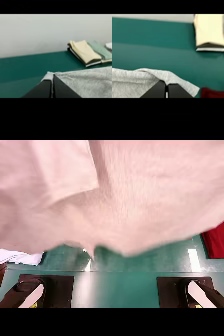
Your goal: Fold the shirts.
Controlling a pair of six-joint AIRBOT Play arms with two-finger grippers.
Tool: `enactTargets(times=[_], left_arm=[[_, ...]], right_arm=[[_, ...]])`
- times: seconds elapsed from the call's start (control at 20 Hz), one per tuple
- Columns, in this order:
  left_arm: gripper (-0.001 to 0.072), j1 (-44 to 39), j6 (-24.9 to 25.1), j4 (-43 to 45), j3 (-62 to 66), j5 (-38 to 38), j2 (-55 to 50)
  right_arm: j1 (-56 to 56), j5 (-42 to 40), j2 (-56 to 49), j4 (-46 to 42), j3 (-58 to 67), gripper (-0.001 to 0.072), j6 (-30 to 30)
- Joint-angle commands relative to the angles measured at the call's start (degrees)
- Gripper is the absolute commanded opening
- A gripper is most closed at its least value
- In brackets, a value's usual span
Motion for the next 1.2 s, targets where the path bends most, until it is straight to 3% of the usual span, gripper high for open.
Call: enactTargets(times=[0.0,0.15,0.35,0.6,0.75,0.9,1.05,1.15], left_arm=[[0.0023,0.1,-0.8,-0.3,-8.8,-6.7,-6.9],[0.0023,0.1,1.0,-0.3,-18.2,-7.2,-15.7],[0.0023,0.1,2.8,-0.2,-23.3,-3.4,-30.4],[0.0023,0.1,5.2,-0.2,-21.5,12.3,-43.1],[0.0023,0.1,5.3,-0.2,-19.3,16.4,-45.1],[0.0024,0.1,9.5,0.4,-19.0,12.1,-45.0],[0.0023,0.1,11.2,3.1,-20.7,4.5,-45.0],[0.0024,0.1,11.2,3.1,-24.1,3.5,-45.0]], right_arm=[[8.1,3.0,-8.4,-4.5,-6.3,0.0011,3.0],[14.4,5.5,-17.7,-13.6,-14.0,0.0011,6.0],[15.6,4.5,-31.4,-13.7,-17.0,0.0011,5.9],[15.4,-2.1,-46.9,-13.6,-4.7,0.0011,5.3],[15.4,-4.2,-52.0,-12.7,4.3,0.0012,5.3],[15.4,-3.9,-51.2,-12.9,3.1,0.0012,3.8],[15.5,-6.2,-46.4,-13.3,-8.2,0.0012,3.5],[15.7,-8.7,-43.8,-13.2,-15.1,0.0012,3.5]])
